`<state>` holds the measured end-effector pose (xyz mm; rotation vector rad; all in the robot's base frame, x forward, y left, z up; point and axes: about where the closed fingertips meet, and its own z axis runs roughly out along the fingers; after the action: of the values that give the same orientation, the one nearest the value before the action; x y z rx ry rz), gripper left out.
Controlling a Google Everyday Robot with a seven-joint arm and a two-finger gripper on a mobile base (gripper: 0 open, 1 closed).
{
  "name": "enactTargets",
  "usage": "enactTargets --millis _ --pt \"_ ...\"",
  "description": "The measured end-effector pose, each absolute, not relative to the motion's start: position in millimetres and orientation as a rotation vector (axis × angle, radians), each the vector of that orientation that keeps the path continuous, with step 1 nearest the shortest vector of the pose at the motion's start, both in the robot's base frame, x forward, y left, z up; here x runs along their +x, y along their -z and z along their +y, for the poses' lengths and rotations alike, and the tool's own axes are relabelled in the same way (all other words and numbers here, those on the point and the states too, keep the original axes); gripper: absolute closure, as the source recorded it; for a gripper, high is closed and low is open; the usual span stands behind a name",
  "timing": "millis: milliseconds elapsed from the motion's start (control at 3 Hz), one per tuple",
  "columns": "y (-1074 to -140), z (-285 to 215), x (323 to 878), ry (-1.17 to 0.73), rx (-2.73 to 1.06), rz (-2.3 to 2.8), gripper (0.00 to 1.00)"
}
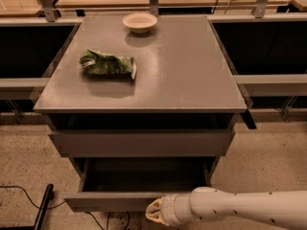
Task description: Close middle drawer
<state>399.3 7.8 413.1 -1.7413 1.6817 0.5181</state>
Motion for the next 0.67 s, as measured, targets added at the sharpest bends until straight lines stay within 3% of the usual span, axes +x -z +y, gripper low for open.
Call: enactTargets --millis 667 --pt "-408.1 6.8 400.6 -0.489 -1.724 1.666 1.00"
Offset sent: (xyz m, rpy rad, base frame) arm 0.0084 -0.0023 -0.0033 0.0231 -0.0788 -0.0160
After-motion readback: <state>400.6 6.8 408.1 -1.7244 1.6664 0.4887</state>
